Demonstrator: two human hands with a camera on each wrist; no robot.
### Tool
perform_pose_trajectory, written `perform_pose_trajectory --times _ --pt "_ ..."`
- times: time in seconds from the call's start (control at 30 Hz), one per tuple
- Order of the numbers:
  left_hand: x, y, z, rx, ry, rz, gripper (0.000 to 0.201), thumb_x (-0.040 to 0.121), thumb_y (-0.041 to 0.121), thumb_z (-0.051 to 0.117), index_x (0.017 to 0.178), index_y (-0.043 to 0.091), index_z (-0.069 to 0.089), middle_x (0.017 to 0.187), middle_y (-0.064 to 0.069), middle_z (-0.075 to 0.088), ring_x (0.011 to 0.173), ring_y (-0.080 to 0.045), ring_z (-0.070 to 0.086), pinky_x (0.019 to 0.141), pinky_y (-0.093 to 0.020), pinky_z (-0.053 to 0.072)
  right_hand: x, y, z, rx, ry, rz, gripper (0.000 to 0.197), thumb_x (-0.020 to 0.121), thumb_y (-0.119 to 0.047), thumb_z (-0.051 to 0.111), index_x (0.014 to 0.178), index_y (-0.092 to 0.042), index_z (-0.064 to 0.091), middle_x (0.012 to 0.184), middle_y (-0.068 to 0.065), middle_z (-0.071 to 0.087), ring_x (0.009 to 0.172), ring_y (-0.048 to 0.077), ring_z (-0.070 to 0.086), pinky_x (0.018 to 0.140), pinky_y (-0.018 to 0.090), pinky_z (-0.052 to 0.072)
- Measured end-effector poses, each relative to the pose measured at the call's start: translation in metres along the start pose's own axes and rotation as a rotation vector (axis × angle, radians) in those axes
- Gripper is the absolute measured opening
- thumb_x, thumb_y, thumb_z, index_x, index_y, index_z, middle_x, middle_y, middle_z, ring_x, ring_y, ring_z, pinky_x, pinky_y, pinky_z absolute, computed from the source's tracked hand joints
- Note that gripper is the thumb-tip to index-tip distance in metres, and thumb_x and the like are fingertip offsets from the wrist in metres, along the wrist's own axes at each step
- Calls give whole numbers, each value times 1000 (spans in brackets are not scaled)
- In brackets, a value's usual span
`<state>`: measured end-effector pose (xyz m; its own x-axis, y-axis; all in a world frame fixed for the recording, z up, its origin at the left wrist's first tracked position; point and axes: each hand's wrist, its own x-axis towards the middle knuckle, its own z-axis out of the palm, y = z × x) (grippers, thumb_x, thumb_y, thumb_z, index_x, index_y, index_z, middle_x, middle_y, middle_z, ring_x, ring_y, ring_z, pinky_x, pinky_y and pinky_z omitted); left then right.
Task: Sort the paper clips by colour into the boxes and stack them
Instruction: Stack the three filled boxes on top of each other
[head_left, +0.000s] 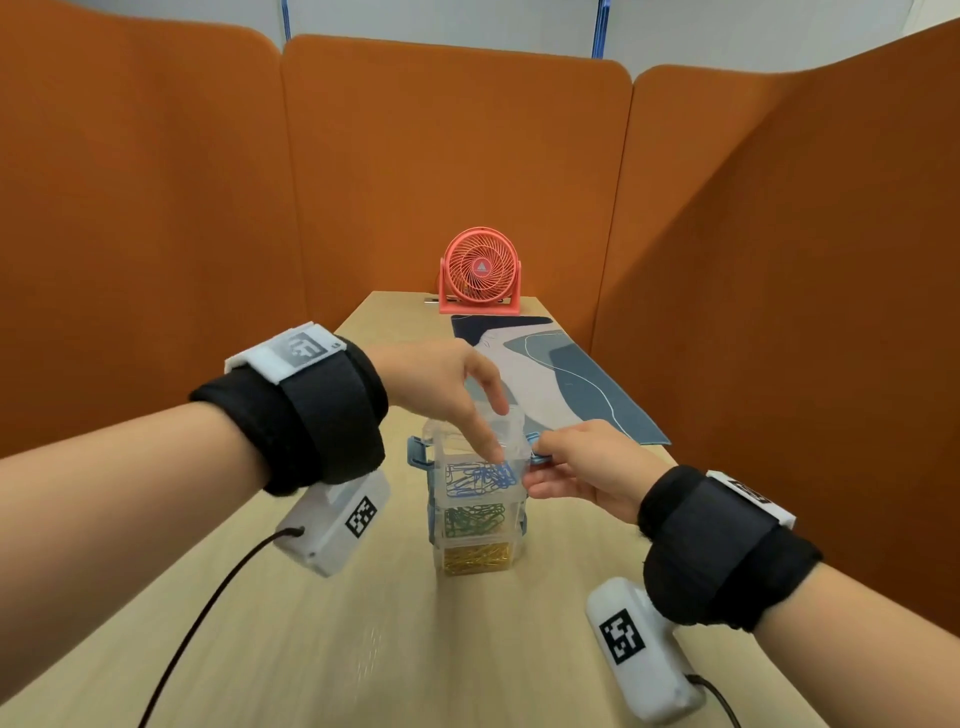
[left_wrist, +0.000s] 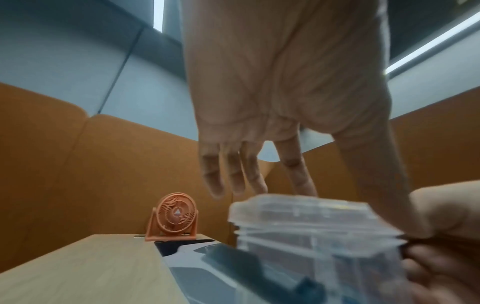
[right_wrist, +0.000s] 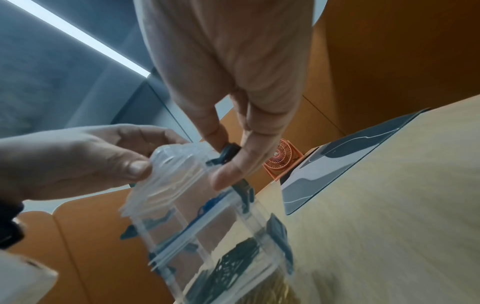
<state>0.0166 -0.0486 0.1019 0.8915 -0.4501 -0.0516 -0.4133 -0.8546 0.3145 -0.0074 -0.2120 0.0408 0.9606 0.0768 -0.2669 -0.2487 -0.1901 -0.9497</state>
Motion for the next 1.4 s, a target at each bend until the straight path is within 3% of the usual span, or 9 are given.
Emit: perform_pose_trajectory --times 0.07,0.27,0.5,0.63,0.87,0.97,1.07,1.2,1.4 --pt "3 -2 2 -14 -20 -29 49 65 46 80 106 28 60 110 11 53 107 -11 48 84 -25 38 -1 -1 -1 23 1 6 19 95 -6 46 105 7 54 74 15 65 51 14 64 51 20 56" --pt "2 0 13 20 3 -67 67 64 60 74 118 23 58 90 12 57 83 -7 53 67 -23 38 -3 0 -2 22 -10 -7 23 97 -9 44 108 7 56 73 15 65 46 12 64 50 20 57" --pt "1 -1 18 -81 -79 -140 64 65 56 75 117 27 50 109 5 58 98 -13 56 85 -30 50 -7 1 2 32 -13 24 20 97 -12 43 94 0 60 75 13 67 51 12 65 50 18 56" --pt "-1 5 18 13 39 -68 74 59 52 81 120 23 50 111 5 58 98 -13 55 83 -27 48 -7 1 5 93 -18 26 23 97 -8 39 82 -2 55 74 15 67 48 14 65 50 20 56" --pt "-2 -3 27 16 -29 -96 76 65 51 78 130 23 50 114 8 61 98 -13 58 79 -22 45 -10 1 5 67 -52 17 20 96 -9 40 97 1 57 80 16 68 59 16 67 53 20 57" --pt "-1 -4 26 -10 -35 -99 75 66 44 79 132 24 48 112 8 60 90 -10 57 64 -16 41 -9 -2 1 -78 14 -79 23 95 -15 45 102 1 60 75 9 67 61 14 66 57 22 56" --pt "0 -4 26 -30 -48 -111 73 66 40 80 130 26 49 109 8 59 76 -4 54 52 -14 37 -6 -10 -1 -427 149 -274 34 94 -26 48 87 -1 69 71 7 68 62 13 62 62 26 54" --pt "0 -3 26 -54 -48 -116 69 66 38 81 127 26 52 109 7 61 82 -8 56 56 -17 39 -6 -20 8 -885 269 -476 44 88 -40 55 73 -4 74 69 11 71 68 22 65 70 34 56" --pt "-3 0 26 -39 -54 -120 79 67 41 79 136 24 44 119 6 57 95 -13 54 66 -21 40 -1 -26 13 -948 328 -469 32 79 -36 63 76 -5 71 70 8 69 72 22 67 73 39 58"
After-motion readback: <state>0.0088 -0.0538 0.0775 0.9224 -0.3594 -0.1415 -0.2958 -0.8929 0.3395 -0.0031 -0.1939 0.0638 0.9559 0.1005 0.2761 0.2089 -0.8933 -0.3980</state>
